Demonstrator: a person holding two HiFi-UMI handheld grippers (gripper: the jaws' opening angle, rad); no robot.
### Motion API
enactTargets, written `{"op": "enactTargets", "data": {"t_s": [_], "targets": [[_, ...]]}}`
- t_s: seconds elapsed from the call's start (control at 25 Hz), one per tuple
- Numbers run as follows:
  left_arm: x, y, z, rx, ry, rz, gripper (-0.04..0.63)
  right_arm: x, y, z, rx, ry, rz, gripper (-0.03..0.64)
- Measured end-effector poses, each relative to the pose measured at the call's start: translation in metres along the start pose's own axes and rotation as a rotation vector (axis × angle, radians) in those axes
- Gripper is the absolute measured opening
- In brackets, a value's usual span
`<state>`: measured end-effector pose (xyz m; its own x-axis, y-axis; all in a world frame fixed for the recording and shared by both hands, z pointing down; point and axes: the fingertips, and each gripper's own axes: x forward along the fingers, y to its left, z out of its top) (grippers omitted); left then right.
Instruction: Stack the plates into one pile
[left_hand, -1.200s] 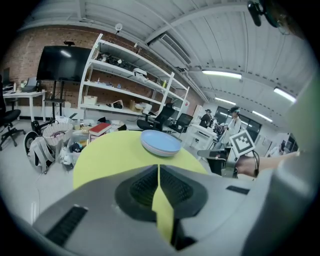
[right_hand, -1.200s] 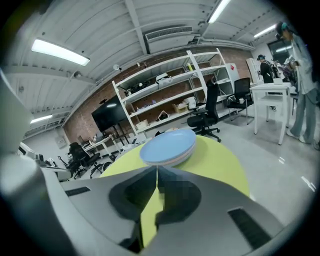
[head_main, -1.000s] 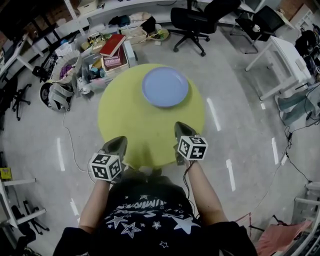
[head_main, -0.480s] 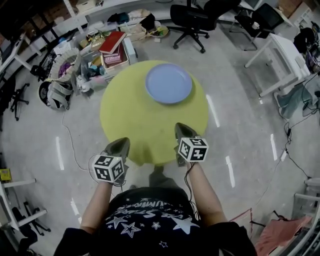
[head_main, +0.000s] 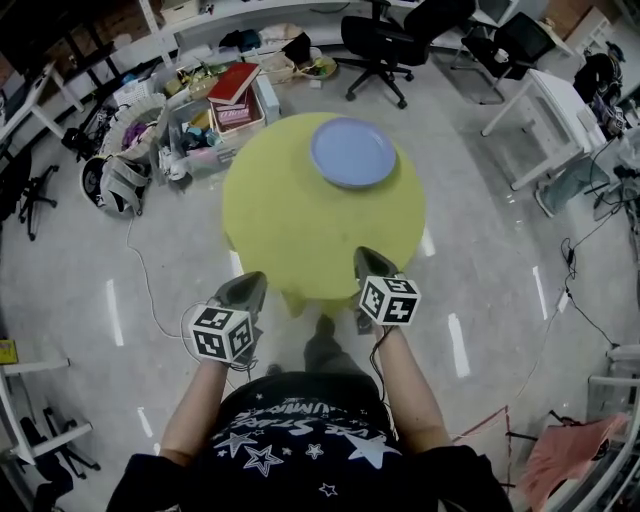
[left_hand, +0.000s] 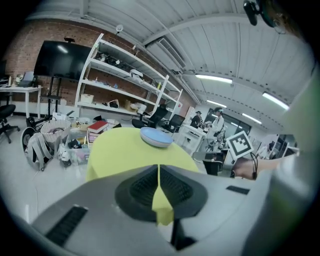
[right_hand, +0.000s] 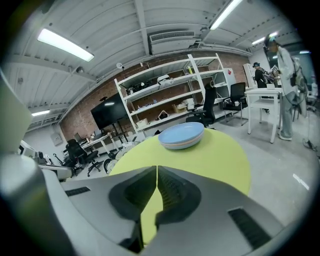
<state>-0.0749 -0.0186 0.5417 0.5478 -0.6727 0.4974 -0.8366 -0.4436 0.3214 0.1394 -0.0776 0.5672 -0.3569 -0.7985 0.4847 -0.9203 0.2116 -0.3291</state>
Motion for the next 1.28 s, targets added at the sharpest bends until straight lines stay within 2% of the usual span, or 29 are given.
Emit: {"op": "enactTargets", "data": {"t_s": [0.24,0.68,1.28], "targets": [[-0.034,0.002,-0.011,0.015,-0.016,-0.032,0.023,-0.027,0.035,-0.012,-0.017,-0.029,-0.021,0.018],[-0.087,-0.015,-0.033,0.044,-0.043,-0.099,0.025,-0.092,0.072,-0.042,-0.032,-0.068,-0.074,0.017],[-0.150,-0.020,-0.070,0.047,-0.024,-0.154,0.023,-0.162,0.114,-0.094,-0.014,-0.054,-0.141,0.017]]}}
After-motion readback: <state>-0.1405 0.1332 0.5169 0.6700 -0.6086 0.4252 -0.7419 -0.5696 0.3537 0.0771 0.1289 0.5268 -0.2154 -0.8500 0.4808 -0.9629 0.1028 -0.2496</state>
